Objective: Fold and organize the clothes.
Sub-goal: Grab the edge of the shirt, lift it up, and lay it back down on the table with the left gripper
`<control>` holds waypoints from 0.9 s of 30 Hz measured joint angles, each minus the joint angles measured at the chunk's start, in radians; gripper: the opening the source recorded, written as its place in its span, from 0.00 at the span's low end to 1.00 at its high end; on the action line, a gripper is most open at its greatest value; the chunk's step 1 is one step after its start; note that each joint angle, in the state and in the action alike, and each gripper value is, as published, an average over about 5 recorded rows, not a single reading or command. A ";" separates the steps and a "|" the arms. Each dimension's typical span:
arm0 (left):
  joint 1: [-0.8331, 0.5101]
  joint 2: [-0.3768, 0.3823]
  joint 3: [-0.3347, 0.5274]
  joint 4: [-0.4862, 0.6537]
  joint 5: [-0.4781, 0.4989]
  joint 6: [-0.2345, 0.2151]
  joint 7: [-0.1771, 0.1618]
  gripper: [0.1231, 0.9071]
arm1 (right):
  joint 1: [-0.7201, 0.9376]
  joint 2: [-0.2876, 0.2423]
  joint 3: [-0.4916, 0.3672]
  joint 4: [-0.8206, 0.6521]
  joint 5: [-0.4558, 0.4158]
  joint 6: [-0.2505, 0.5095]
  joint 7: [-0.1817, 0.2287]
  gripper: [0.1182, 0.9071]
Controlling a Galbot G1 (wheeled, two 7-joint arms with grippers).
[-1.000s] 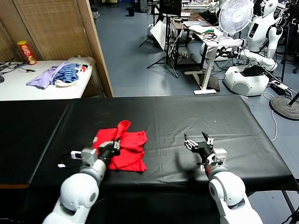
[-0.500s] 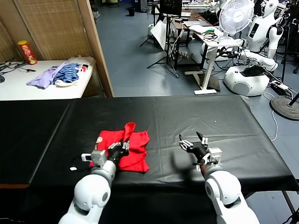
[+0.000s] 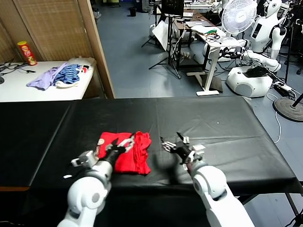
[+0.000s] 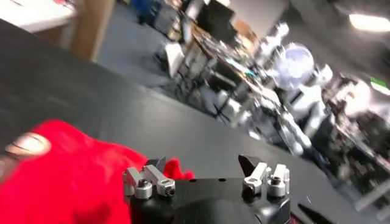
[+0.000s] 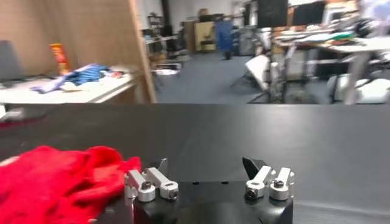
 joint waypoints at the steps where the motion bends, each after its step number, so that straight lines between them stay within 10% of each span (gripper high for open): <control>1: 0.009 0.015 -0.015 0.004 0.018 -0.008 0.015 0.86 | 0.019 0.004 -0.024 -0.013 -0.005 0.001 -0.001 0.86; 17: 0.058 0.117 -0.156 0.076 0.062 -0.099 0.113 0.86 | 0.084 0.068 -0.195 -0.163 -0.385 -0.004 0.056 0.86; 27: 0.038 0.134 -0.202 0.183 -0.152 -0.097 0.146 0.86 | 0.042 0.085 -0.114 -0.097 -0.206 0.115 0.109 0.86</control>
